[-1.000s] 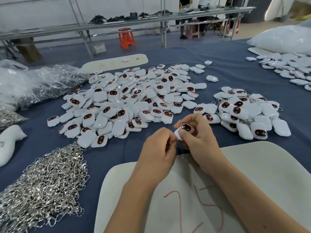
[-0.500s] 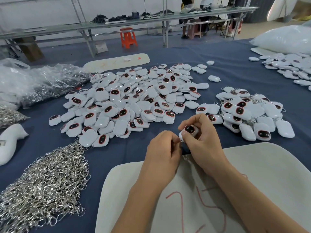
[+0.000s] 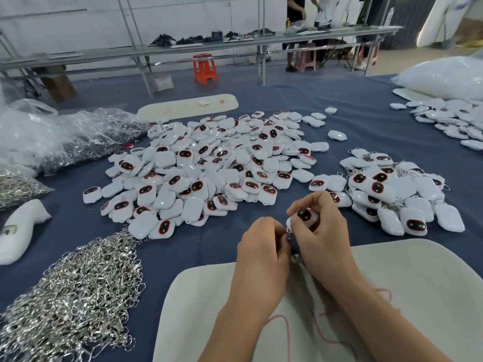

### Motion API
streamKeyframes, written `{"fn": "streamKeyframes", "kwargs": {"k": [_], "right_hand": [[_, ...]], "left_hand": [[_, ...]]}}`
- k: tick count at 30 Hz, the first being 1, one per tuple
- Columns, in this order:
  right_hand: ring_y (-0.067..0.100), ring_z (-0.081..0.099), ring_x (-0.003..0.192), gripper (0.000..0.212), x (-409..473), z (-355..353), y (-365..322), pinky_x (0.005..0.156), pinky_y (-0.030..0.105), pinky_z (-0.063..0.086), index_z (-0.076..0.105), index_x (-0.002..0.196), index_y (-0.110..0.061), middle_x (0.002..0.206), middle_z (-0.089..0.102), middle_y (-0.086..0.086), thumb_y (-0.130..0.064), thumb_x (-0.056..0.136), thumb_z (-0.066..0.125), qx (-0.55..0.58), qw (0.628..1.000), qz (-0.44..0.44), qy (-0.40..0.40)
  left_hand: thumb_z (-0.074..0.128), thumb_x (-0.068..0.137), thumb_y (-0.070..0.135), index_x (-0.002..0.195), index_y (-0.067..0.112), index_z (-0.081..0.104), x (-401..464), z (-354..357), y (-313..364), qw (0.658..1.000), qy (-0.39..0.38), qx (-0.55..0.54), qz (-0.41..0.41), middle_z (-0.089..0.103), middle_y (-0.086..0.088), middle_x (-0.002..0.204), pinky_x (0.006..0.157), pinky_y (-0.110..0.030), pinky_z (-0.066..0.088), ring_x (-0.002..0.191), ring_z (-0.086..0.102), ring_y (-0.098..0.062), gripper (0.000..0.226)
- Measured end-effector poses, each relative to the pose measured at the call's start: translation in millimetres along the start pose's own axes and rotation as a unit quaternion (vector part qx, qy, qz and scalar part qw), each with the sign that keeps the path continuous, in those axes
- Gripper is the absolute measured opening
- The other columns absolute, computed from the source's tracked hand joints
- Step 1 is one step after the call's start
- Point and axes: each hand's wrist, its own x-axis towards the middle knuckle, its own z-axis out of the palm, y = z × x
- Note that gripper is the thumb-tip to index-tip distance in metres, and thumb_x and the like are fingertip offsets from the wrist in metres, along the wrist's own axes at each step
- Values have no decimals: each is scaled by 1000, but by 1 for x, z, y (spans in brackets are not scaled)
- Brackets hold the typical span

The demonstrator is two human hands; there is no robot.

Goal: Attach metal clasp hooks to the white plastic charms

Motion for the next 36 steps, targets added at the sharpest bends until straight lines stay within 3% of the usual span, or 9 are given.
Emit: {"fn": "streamKeyframes", "kwargs": {"k": [4, 10, 15, 18, 22, 27, 32, 36], "right_hand": [[7, 70, 83, 26, 3, -3, 0, 72, 22, 53, 60, 96, -19, 94, 76, -7, 6, 89, 63, 63, 997, 43, -4], [3, 68, 81, 23, 2, -1, -2, 69, 12, 50, 60, 95, -16, 92, 75, -9, 6, 90, 64, 72, 997, 23, 16], [10, 67, 74, 29, -1, 2, -5, 65, 16, 52, 56, 91, -22, 89, 72, -8, 6, 90, 64, 25, 999, -22, 20], [8, 68, 77, 30, 1, 1, -5, 67, 16, 53, 57, 90, -23, 89, 73, -9, 6, 89, 63, 25, 1000, 6, 4], [13, 70, 87, 23, 6, -3, -4, 83, 40, 58, 60, 96, -16, 95, 76, -6, 6, 88, 63, 65, 994, 78, -26], [8, 70, 85, 21, 4, -4, -2, 79, 30, 56, 59, 98, -16, 96, 76, -6, 4, 91, 62, 75, 995, 59, -34], [19, 62, 77, 26, 1, -2, -2, 67, 23, 54, 55, 93, -21, 100, 74, -1, 5, 97, 61, 96, 994, -6, -51], [14, 56, 67, 20, 2, -2, -3, 56, 22, 49, 58, 95, -14, 105, 73, 13, 6, 99, 59, 213, 974, 61, -42]], "left_hand": [[59, 96, 15, 83, 24, 55, -1, 3, 3, 999, 23, -18, 12, 60, 9, 82, 71, -34, 49, 78, 57, -11, 17], [63, 93, 7, 76, 23, 60, 0, 8, 4, 993, 54, -103, -21, 62, 9, 71, 60, -13, 40, 68, 57, -9, 23], [60, 97, 12, 81, 21, 57, -4, 7, 7, 998, 51, -38, -11, 61, 6, 79, 63, -22, 42, 74, 56, -11, 19], [56, 98, 14, 83, 19, 51, -4, 2, 9, 998, 41, 34, 22, 57, 5, 86, 68, -30, 40, 78, 50, -12, 16], [55, 96, 7, 84, 18, 49, 1, -6, 10, 995, 3, 70, 73, 55, -3, 90, 71, -32, 36, 80, 46, -20, 17], [57, 93, 3, 83, 16, 49, 3, -7, 7, 994, 4, 73, 86, 55, -3, 89, 70, -33, 36, 79, 46, -21, 18], [57, 97, 8, 88, 16, 55, 5, -6, 0, 998, 12, 36, 51, 56, 3, 89, 71, -30, 39, 81, 49, -15, 12], [59, 97, 8, 94, 14, 59, 8, -7, -3, 990, 58, 10, 127, 59, 4, 94, 76, -31, 43, 89, 53, -18, 7]]}}
